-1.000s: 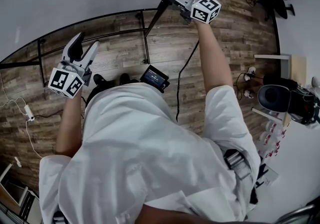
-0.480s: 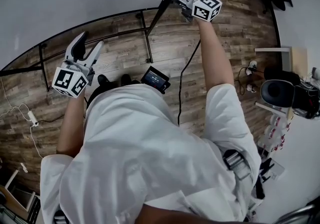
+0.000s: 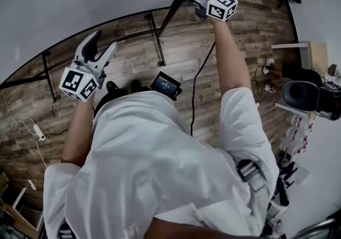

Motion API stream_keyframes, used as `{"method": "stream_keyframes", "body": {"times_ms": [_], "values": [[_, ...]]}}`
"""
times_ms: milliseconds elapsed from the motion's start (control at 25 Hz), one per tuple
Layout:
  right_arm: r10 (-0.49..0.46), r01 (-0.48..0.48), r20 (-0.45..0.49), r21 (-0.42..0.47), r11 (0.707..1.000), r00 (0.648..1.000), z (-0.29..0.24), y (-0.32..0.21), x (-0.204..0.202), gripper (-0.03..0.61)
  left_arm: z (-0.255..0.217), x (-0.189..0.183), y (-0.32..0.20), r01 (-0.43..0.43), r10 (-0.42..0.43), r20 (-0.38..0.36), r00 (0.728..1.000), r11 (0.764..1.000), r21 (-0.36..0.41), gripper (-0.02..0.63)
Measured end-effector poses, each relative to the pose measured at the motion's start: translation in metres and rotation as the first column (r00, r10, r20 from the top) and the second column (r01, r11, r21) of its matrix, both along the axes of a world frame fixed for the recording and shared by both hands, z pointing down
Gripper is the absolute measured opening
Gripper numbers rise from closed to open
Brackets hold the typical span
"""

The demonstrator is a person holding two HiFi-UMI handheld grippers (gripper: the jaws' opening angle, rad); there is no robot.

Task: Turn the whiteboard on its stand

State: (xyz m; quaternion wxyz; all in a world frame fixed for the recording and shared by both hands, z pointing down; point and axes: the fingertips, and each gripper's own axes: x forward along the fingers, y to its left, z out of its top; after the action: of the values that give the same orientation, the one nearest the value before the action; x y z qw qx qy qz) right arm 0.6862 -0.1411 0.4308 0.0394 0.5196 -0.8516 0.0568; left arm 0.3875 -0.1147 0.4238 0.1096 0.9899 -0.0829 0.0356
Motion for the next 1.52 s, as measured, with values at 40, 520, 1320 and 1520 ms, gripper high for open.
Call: {"method": "stream_keyframes", "body": {"times_ms": [40, 520, 1320, 1520], "values": [[0.003, -0.003, -0.001, -0.003, 1.0, 1.0, 0.001, 0.001, 0.001, 0.233, 0.0, 0.002, 0.001, -0.008, 0.008, -0.002, 1.0, 1.0, -0.001, 0.245], [0.04, -0.04, 0.017, -0.016, 0.999, 0.999, 0.002, 0.009, 0.017, 0.236, 0.0, 0.01, 0.012, -0.071, 0.07, -0.012, 0.997, 0.997, -0.023, 0.245], [0.401, -0.403, 0.051, 0.054, 0.913, 0.915, -0.001, 0.074, 0.052, 0.049, -0.003, -0.003, 0.014, -0.063, 0.063, -0.036, 0.997, 0.998, -0.024, 0.245], [0.489, -0.483, 0.005, 0.161, 0.86, 0.872, -0.039, 0.101, -0.005, -0.003, -0.018, -0.025, 0.003, 0.014, -0.013, -0.067, 0.998, 1.0, 0.015, 0.245]]}}
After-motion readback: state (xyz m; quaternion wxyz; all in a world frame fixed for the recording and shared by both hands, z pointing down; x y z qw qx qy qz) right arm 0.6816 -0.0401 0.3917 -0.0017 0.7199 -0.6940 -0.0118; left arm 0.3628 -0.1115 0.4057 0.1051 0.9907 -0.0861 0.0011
